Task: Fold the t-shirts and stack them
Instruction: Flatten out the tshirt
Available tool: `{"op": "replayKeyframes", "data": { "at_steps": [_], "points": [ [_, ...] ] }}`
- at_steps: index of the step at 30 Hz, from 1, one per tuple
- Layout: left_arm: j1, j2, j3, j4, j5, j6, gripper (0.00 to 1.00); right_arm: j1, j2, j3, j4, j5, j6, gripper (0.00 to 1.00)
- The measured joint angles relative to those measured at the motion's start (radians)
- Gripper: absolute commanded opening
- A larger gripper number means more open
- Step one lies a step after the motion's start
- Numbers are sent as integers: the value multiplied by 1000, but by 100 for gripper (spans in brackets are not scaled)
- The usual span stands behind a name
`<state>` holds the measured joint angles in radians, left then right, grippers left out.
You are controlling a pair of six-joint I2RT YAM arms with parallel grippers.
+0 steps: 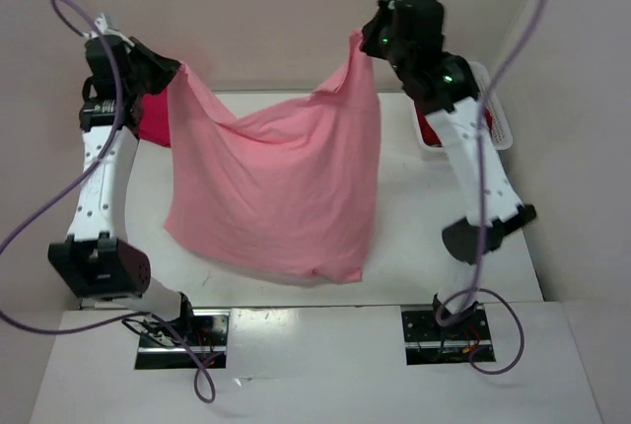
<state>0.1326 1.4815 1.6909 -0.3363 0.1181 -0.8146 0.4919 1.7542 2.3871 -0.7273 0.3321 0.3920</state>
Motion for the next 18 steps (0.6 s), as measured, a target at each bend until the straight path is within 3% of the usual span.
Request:
{"op": "replayKeyframes", "data": {
  "at_steps": [4, 7, 14, 18],
  "points": [
    [0, 188, 20, 6, 18, 1, 0, -57, 262, 129, -12, -93, 4, 0],
    [0, 290, 88, -18, 29, 1, 0, -92, 349, 187, -19, -130, 9, 0],
    [39, 318, 394, -15, 45, 0, 0, -108, 280, 331, 67, -130, 11, 0],
    [77, 238, 432, 32, 43, -1, 0, -108, 157, 333, 121, -131, 14, 0]
  ]
}}
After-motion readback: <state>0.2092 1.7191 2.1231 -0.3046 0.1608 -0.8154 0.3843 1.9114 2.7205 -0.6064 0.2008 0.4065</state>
